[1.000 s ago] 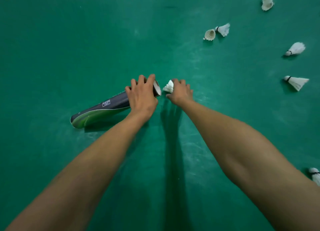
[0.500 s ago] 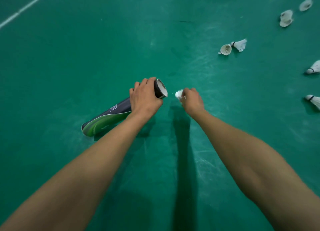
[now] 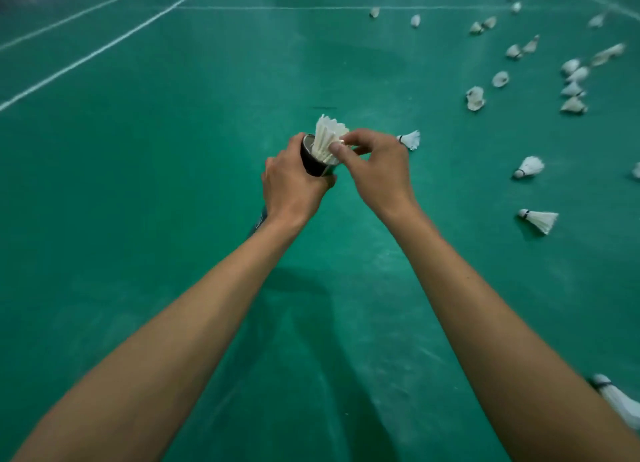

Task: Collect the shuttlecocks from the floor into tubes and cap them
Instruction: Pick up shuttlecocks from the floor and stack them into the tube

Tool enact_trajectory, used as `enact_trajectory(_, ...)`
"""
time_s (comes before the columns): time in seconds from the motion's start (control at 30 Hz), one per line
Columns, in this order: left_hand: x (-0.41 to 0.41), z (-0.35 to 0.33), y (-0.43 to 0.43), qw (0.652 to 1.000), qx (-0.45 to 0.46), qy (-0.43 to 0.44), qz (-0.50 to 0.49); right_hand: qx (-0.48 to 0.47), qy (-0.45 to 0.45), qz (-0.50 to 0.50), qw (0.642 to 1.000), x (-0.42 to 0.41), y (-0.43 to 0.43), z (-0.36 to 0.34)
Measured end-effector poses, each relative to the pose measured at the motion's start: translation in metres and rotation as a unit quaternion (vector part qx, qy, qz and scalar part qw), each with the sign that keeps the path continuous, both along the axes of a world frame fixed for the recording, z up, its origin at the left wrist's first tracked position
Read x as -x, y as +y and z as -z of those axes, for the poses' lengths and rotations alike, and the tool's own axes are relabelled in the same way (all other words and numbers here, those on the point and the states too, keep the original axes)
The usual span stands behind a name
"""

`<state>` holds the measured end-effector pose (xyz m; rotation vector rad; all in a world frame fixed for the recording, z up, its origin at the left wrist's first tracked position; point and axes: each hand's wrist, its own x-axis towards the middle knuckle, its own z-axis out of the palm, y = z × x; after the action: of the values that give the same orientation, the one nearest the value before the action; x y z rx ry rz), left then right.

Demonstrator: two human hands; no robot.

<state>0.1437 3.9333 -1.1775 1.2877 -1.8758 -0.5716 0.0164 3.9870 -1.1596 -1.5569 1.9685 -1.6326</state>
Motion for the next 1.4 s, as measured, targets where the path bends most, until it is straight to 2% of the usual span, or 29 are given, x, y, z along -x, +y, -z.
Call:
enact_trajectory(0.17,0.068,-0.026,0.047,0.994,0.043,0.063,0.075,-0.071,0.107,0.031,0.991,0.041,0.060,-0.018)
enact_trajectory(0.33,0.141,-0.026,0.105,0.987,0.047,0.083,0.126,0.021,0.195,0.181,0.964,0.086,0.139,-0.034)
enact_trajectory(0.37,0.155,-0.024,0.117,0.986,0.045,0.088,0.137,-0.009,0.197,0.191,0.962,0.094,0.152,-0.038)
enact_trajectory(0.47,0.195,-0.017,0.158,0.975,0.051,0.063,0.206,-0.192,0.202,0.176,0.944,0.118,0.191,-0.048)
enact_trajectory(0.53,0.216,-0.015,0.187,0.958,0.067,0.032,0.276,-0.281,0.147,0.173,0.933,0.137,0.220,-0.059)
enact_trajectory(0.57,0.225,-0.016,0.200,0.946,0.072,0.020,0.316,-0.301,0.089,0.170,0.934,0.146,0.235,-0.064)
enact_trajectory(0.63,0.240,-0.017,0.223,0.925,0.079,-0.008,0.372,-0.319,-0.017,0.158,0.934,0.164,0.262,-0.068)
enact_trajectory(0.7,0.250,-0.015,0.241,0.916,0.090,-0.035,0.390,-0.312,-0.068,0.163,0.934,0.176,0.284,-0.063)
enact_trajectory(0.73,0.253,-0.012,0.247,0.914,0.093,-0.043,0.393,-0.291,-0.081,0.187,0.935,0.180,0.292,-0.056)
enact_trajectory(0.8,0.257,-0.007,0.256,0.912,0.092,-0.041,0.398,-0.191,-0.092,0.278,0.937,0.183,0.299,-0.040)
enact_trajectory(0.9,0.260,-0.002,0.263,0.912,0.074,-0.029,0.402,-0.054,-0.047,0.405,0.912,0.191,0.301,-0.021)
enact_trajectory(0.97,0.264,0.002,0.269,0.913,0.064,-0.034,0.401,-0.013,-0.021,0.439,0.898,0.197,0.304,-0.017)
enact_trajectory(1.07,0.271,0.010,0.275,0.917,0.057,-0.064,0.390,0.043,-0.072,0.462,0.883,0.206,0.316,-0.014)
enact_trajectory(1.13,0.280,0.015,0.279,0.918,0.046,-0.085,0.384,-0.003,-0.137,0.492,0.860,0.219,0.329,0.004)
enact_trajectory(1.3,0.302,0.025,0.305,0.916,0.042,-0.121,0.380,-0.213,-0.299,0.501,0.784,0.225,0.369,0.089)
enact_trajectory(1.4,0.305,0.039,0.324,0.911,0.051,-0.137,0.386,-0.298,-0.392,0.506,0.708,0.216,0.399,0.148)
